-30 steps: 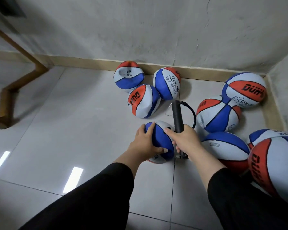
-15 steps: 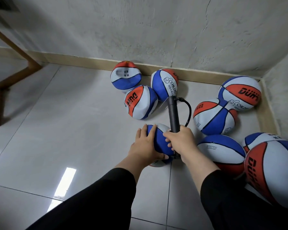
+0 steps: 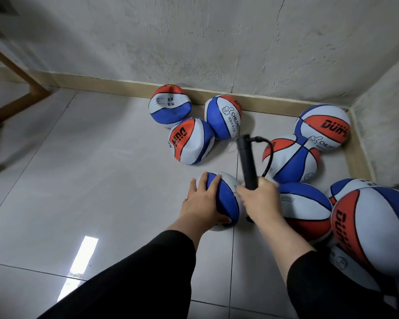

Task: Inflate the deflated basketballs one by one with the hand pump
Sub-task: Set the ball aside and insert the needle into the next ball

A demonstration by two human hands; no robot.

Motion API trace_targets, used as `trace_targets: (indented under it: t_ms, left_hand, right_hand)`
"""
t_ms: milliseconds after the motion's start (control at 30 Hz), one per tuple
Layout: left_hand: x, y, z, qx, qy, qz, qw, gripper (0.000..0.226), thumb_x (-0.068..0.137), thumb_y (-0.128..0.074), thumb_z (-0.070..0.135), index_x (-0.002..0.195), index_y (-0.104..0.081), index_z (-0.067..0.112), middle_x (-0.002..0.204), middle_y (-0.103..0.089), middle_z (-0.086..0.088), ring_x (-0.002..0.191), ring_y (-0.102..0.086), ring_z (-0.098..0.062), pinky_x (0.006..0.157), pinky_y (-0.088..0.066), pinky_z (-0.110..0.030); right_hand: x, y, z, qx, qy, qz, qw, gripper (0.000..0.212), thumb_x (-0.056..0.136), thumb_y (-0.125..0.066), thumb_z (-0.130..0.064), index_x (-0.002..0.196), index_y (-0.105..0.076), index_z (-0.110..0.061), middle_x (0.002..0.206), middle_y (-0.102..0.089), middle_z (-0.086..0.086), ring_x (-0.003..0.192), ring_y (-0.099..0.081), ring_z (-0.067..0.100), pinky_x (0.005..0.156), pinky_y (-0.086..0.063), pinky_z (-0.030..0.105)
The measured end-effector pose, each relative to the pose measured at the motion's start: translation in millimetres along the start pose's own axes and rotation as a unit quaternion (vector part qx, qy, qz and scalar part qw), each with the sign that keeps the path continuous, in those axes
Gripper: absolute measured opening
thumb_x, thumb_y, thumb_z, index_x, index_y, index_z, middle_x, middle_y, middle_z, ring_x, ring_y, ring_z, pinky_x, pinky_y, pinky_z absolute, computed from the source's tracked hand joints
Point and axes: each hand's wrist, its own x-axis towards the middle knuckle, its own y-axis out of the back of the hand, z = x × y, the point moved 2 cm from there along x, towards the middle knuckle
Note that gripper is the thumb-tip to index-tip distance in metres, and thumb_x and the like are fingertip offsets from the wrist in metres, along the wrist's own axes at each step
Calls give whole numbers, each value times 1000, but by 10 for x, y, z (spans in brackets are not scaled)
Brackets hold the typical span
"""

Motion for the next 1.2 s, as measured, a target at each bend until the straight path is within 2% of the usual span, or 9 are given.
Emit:
trace_targets:
  t_ms: [133, 267, 367, 433, 567, 700, 867, 1000, 1200]
  left_hand:
    - [12, 32, -142, -65, -14, -4, 998, 126, 68, -91, 55, 163, -9, 41, 170, 5, 9, 156, 1, -32, 120, -34, -58]
    - [-4, 4, -196, -273, 34, 126, 953, 98, 68, -92, 57, 150, -44, 31, 159, -30, 0, 150, -29, -24, 120, -34, -43]
    - [-26, -56, -279, -444, 128, 117, 879, 117, 67, -94, 55, 158, -29, 22, 151, -38, 4, 135, -46, -22, 112, -43, -41]
    - [-65, -93, -330, -539, 184, 71, 819, 116, 74, -89, 53, 162, -17, 28, 151, -41, 1, 125, -53, -26, 98, -49, -43]
    - [-89, -102, -389, -576, 240, 51, 780, 113, 81, -82, 57, 163, -8, 34, 139, -43, 1, 117, -55, -33, 91, -52, -50]
    - [-98, -121, -360, -595, 258, 73, 758, 111, 80, -83, 56, 163, -13, 32, 136, -43, -1, 116, -55, -35, 94, -53, -56]
    - [-120, -119, -268, -617, 241, 99, 742, 100, 81, -82, 54, 159, -23, 31, 138, -50, -6, 103, -63, -27, 77, -56, -45]
    - [12, 154, -36, -625, 196, 124, 745, 87, 83, -81, 52, 151, -32, 31, 136, -56, -4, 103, -66, -24, 66, -53, -37]
    - [474, 741, 551, -581, 112, 176, 786, 110, 57, -89, 69, 147, -36, 37, 137, -56, 2, 114, -65, -24, 95, -59, -51]
  right_hand:
    - [100, 419, -366, 99, 26, 21, 995, 4, 87, -69, -13, 86, -66, -10, 67, -68, 7, 57, -60, 17, 55, -51, 32]
    - [38, 501, -331, 173, 15, -11, 985, 6, 90, -69, -10, 84, -67, -12, 67, -68, 5, 64, -62, 16, 60, -52, 28]
    - [-125, 351, 30, 249, -50, -24, 967, 2, 91, -70, -13, 89, -69, -13, 72, -72, 6, 79, -66, 21, 79, -50, 37]
    - [-228, 235, 229, 291, -80, -40, 953, 3, 94, -68, -12, 92, -69, -12, 75, -72, 8, 85, -68, 22, 81, -47, 37]
    - [-327, 38, 315, 334, -82, -69, 937, 3, 97, -67, -9, 94, -67, -10, 79, -70, 13, 93, -72, 29, 81, -50, 33]
    - [-237, -33, 219, 380, -66, -67, 920, 5, 97, -66, -4, 93, -67, -7, 80, -69, 15, 95, -71, 33, 78, -49, 29]
    - [-104, -77, 146, 395, -42, -78, 915, 5, 96, -67, -4, 91, -67, -7, 77, -67, 14, 95, -68, 35, 91, -52, 40]
    - [25, 3, -69, 404, -12, -46, 913, 12, 96, -65, -2, 88, -69, -10, 74, -66, 13, 92, -68, 31, 82, -50, 32]
    - [478, 428, -673, 379, 94, -32, 920, 3, 96, -67, -9, 93, -68, -10, 76, -68, 8, 90, -68, 26, 94, -52, 38]
